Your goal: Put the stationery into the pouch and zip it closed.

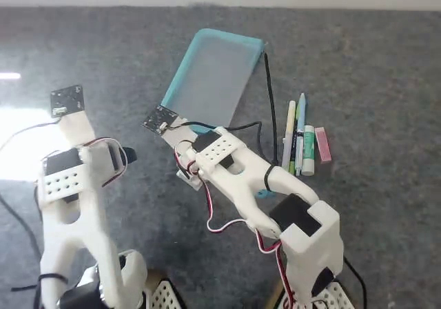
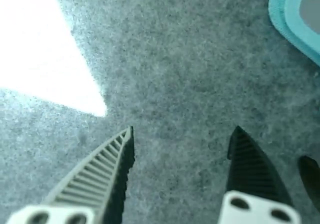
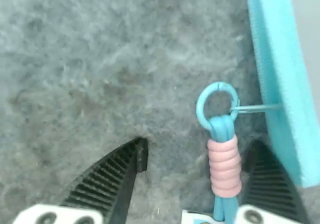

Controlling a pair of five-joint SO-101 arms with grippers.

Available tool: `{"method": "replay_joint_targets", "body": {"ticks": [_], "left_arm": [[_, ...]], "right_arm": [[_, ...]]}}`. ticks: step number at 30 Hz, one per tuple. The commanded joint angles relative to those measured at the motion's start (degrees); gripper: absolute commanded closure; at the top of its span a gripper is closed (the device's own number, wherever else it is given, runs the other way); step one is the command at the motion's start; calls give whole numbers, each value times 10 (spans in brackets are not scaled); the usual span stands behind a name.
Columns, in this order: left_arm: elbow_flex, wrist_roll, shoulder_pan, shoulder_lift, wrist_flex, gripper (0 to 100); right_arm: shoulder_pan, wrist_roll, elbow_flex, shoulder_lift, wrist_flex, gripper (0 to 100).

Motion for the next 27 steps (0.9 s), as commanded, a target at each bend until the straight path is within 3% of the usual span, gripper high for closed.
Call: {"method": "replay_joint_targets", "body": {"ticks": [1,4,7,13,22,27], "left_arm": [[-5,2,-4,-2,-10,707],[-5,2,-4,-2,-10,707],[-5,2,-4,-3,-10,707],[-5,2,-5,1,-11,707],[-5,2,-4,2,-11,707],[-5,-24,-3,2,-11,707]], "right_arm": [[9,-3,-33,7,-3,884],[9,-3,-33,7,-3,997],[9,-3,-33,7,15,954],[29,-3,-98,-21,98,991],[65,-2,-502,-126,362,991],[64,-2,-727,-95,433,992]]}}
